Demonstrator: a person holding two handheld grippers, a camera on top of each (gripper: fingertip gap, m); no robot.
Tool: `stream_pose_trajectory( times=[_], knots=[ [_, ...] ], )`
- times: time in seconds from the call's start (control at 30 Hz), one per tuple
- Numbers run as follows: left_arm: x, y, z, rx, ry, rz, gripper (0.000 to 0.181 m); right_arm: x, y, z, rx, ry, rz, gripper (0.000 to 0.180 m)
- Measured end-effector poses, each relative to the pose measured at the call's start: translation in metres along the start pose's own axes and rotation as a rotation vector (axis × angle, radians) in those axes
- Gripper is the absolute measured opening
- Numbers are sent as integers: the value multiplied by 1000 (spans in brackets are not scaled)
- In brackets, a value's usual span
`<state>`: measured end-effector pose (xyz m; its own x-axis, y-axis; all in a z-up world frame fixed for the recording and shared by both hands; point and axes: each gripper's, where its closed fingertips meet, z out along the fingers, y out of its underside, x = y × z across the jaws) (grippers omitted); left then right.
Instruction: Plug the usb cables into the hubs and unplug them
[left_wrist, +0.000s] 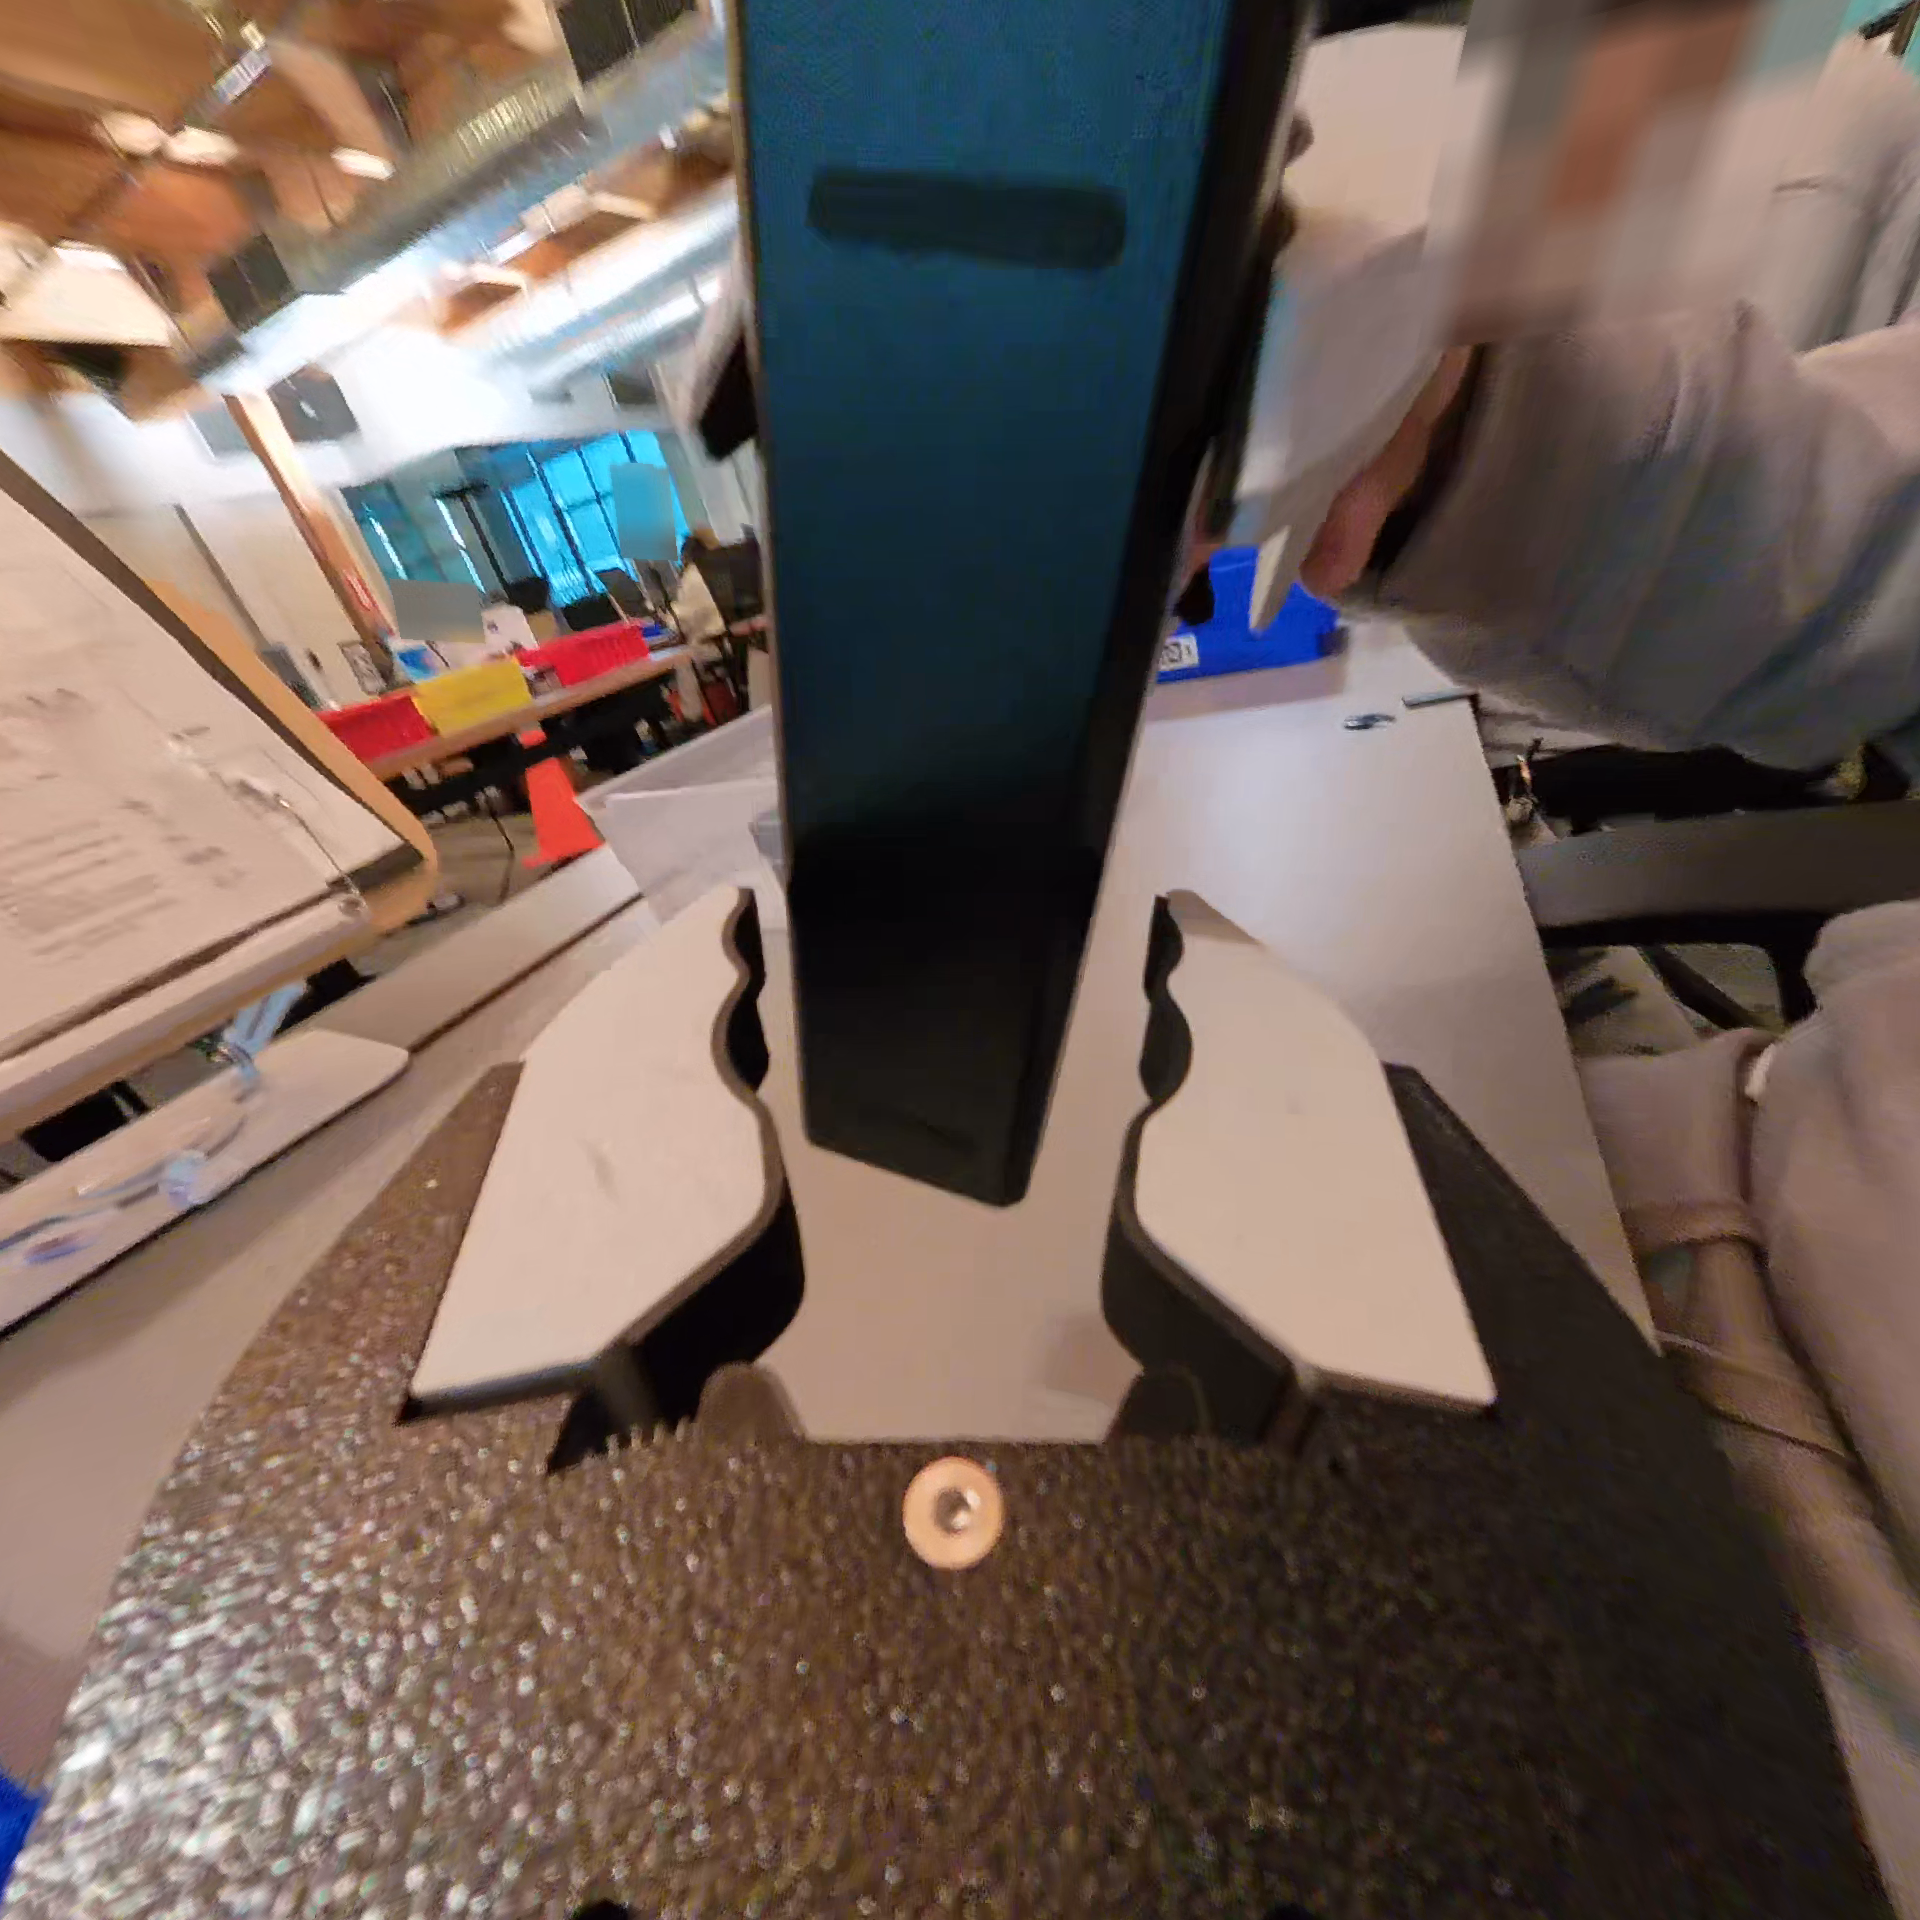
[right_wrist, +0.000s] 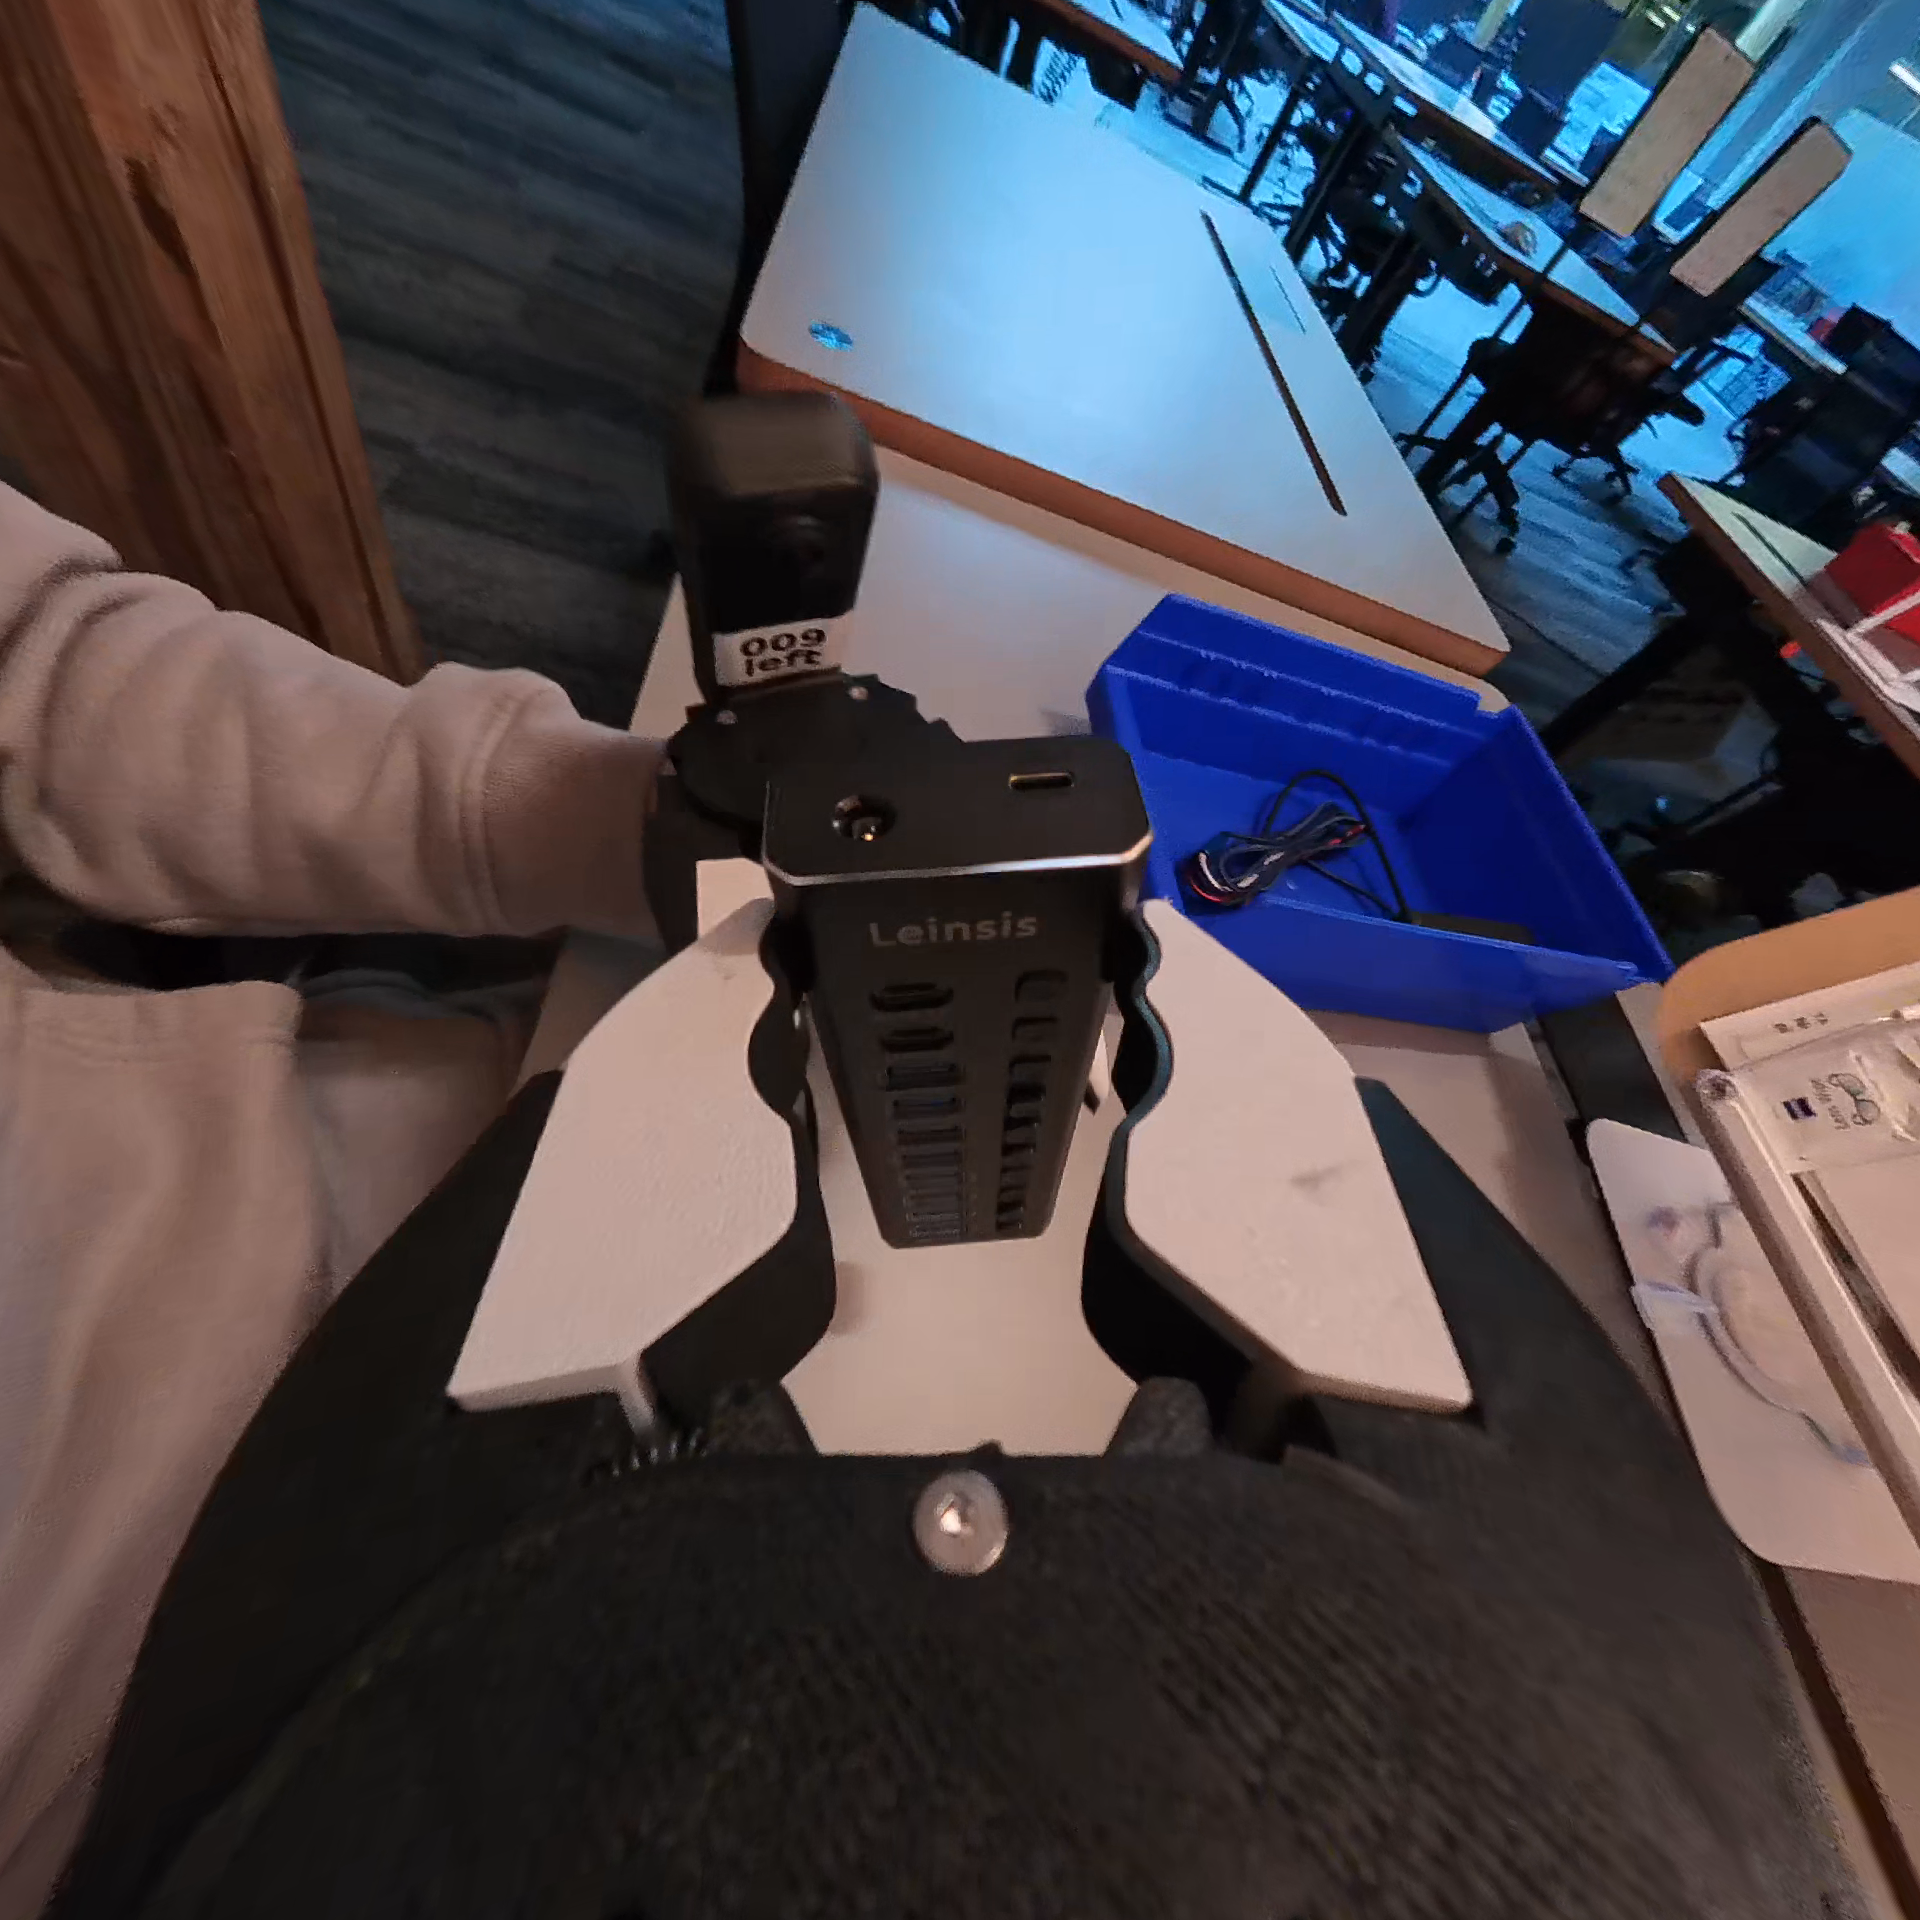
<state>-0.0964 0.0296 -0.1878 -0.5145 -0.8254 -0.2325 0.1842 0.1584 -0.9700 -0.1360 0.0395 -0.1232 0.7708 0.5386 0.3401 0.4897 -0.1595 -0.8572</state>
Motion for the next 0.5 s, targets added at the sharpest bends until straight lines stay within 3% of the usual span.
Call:
stream_pose_trajectory(
  times=[0.3, 0.4, 0.5],
  knots=[
    [13, 9, 11, -79, 99, -60, 61, -5, -7, 1, 90, -63, 94, 59],
    [11, 2, 12, 17, 103, -160, 61, 3, -10, 6, 148, -23, 127, 63],
    [8, -11, 8, 103, 111, -216, 61, -1, 7, 14, 71, -47, 147, 71]
  ],
)
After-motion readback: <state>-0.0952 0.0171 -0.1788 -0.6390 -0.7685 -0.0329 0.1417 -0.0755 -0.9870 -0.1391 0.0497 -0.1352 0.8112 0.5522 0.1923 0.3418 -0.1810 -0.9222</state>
